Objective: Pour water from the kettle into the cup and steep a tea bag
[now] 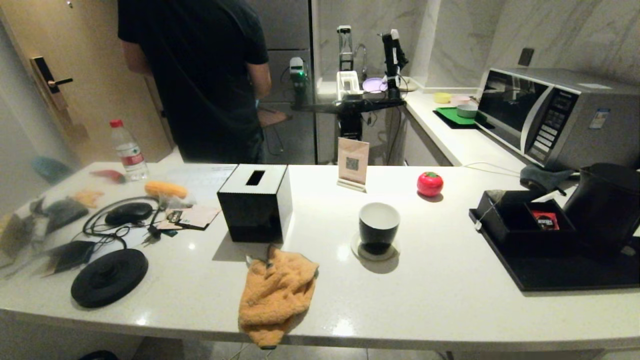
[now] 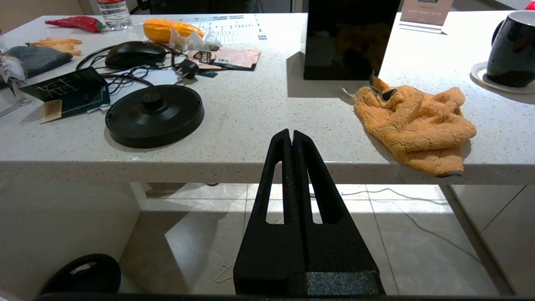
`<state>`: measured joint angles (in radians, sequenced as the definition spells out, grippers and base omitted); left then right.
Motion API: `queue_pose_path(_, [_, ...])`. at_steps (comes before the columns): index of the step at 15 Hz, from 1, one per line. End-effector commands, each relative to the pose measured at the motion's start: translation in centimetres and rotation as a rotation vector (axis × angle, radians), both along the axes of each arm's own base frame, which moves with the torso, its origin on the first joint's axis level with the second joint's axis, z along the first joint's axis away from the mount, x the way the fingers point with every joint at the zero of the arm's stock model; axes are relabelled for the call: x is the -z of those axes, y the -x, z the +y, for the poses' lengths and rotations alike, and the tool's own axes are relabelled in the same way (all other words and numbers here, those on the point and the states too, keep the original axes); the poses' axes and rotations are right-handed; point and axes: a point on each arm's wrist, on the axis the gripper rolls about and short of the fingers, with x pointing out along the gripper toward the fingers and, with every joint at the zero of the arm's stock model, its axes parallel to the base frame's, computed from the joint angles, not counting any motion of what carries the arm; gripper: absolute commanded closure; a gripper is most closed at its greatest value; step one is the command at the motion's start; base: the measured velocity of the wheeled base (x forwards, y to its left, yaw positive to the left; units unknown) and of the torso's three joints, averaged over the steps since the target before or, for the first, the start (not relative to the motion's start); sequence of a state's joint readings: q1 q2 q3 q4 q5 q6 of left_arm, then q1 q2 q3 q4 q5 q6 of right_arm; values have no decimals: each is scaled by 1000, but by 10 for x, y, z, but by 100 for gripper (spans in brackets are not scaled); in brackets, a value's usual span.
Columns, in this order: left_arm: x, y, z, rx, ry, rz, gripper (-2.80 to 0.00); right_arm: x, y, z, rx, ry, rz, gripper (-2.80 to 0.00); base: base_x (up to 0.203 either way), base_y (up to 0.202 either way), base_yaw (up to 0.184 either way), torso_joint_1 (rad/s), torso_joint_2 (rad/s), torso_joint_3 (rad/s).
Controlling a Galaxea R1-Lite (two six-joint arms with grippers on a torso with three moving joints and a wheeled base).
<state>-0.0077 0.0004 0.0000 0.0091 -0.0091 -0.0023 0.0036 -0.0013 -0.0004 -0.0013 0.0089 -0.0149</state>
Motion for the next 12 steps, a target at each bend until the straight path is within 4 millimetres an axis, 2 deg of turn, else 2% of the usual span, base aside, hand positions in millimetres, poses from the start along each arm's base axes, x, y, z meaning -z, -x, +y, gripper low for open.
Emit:
queue_pose_path(1, [0, 0, 0, 0, 1, 0, 0, 0, 0, 0, -1, 0, 1, 0, 0, 0, 0, 0, 0, 0])
queue_pose_path(12, [0, 0, 0, 0, 1, 0, 0, 0, 0, 0, -1, 0, 0, 0, 0, 0, 0, 0, 0, 0])
